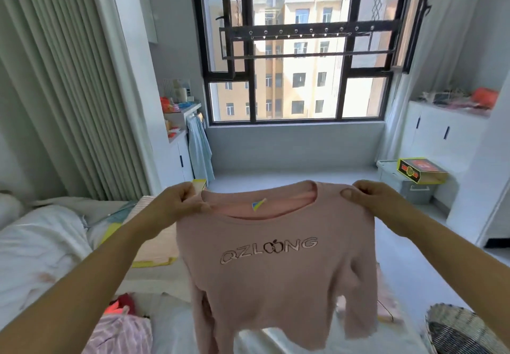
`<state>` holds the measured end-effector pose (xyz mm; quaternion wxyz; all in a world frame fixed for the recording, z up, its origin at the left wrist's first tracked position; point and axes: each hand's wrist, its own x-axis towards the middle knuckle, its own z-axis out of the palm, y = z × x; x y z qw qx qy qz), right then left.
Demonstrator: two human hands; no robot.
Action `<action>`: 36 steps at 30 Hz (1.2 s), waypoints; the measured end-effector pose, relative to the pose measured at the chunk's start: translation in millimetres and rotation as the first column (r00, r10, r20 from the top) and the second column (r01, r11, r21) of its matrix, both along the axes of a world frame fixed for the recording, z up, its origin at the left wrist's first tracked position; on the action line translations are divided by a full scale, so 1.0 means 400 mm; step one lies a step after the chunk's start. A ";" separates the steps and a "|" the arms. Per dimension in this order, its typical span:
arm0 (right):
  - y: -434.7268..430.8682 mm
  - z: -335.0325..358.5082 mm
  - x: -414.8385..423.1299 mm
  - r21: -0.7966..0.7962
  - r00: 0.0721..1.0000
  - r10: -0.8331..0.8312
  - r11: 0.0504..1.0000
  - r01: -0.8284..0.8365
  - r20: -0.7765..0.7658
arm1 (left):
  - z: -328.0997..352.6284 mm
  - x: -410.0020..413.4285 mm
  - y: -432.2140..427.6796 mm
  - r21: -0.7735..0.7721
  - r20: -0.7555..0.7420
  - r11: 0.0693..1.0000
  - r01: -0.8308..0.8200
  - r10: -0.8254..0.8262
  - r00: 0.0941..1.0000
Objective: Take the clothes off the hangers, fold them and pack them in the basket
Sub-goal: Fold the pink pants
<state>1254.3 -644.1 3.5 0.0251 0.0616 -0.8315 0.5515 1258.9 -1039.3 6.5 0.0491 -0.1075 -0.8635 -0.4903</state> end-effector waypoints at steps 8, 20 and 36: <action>-0.009 0.117 0.016 -0.137 0.986 -0.136 0.983 0.122 -0.100 | -0.062 0.000 -0.005 -0.276 0.270 0.937 0.213 -0.137 0.953; 0.047 0.124 0.025 -0.081 0.983 -0.122 0.988 0.133 0.134 | -0.044 0.010 0.020 0.212 0.032 0.962 -0.172 0.169 0.985; 0.030 0.088 -0.001 -0.003 0.980 -0.194 0.981 0.194 -0.036 | 0.044 0.015 -0.038 -0.013 -0.211 0.997 -0.069 0.065 0.975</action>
